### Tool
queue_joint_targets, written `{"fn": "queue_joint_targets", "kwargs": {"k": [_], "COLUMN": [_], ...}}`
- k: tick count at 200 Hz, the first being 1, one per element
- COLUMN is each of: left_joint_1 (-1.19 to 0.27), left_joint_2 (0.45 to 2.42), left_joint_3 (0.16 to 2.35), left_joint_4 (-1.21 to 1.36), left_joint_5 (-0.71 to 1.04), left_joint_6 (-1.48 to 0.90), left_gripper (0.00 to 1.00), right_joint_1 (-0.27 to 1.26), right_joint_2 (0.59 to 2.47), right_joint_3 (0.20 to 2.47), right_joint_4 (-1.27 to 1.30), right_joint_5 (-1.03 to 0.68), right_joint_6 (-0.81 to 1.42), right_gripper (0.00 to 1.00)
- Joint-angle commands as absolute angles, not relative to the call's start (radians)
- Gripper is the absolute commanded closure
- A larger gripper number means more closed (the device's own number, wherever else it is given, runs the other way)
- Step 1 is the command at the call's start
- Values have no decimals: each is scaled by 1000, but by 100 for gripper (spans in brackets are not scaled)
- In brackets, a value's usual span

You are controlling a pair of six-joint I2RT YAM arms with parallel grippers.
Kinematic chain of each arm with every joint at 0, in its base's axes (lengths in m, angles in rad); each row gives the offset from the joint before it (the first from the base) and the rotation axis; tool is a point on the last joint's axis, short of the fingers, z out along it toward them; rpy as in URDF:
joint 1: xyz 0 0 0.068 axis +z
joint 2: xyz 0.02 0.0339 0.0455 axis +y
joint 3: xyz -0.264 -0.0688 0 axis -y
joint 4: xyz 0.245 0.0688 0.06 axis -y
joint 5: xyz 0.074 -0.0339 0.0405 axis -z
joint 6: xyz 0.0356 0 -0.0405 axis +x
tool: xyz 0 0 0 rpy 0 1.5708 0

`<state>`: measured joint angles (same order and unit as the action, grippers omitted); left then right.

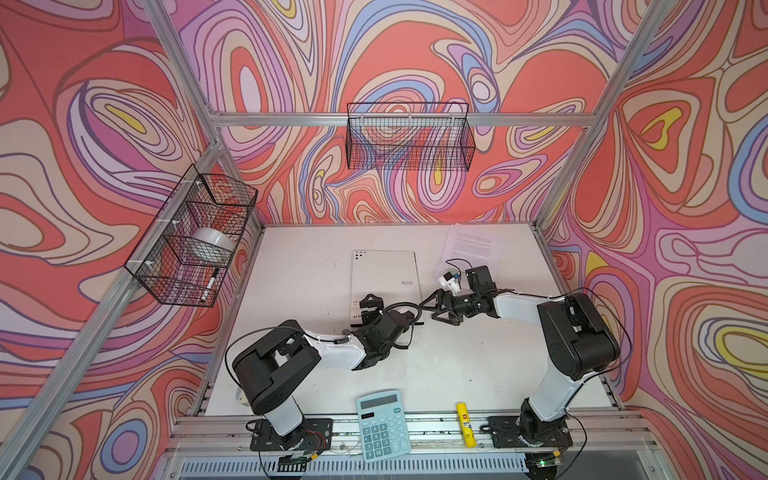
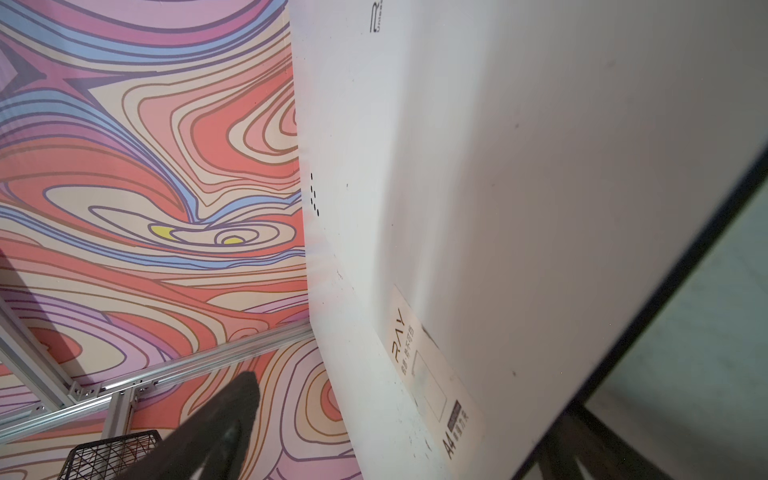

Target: Put the files into the folder

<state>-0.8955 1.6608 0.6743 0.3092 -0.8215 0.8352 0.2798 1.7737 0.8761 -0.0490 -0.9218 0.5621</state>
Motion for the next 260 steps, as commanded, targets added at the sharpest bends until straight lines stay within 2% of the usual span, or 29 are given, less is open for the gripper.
{"fn": "queue_joint_targets", "kwargs": {"k": [1,156,187,217,260], "left_joint_1": [-891,-881,-882,-863,-763], "left_joint_2": [1671,1657,1632,1530,1403], "left_joint_3": [706,724,756,759,867], "left_joint_4": [305,224,57,-48,-315], "left_joint_5": [-845,-829,-767,-669,-535], "left_joint_6": [815,767,741,727,592], "left_gripper": [0,0,0,0,0], "right_joint_1": [299,334,334,334,334], "right_joint_2": [1808,1938,1948,1965,1970], "right_joint_3": [909,986,998,1000,1004], "right_joint_4": [-18,113,141,197,251], "right_joint_5": [-940,-1020,-1037,-1060,-1074], "right_joint_6": [553,635,656,695,747], "right_gripper": [2,2,2,2,2]}}
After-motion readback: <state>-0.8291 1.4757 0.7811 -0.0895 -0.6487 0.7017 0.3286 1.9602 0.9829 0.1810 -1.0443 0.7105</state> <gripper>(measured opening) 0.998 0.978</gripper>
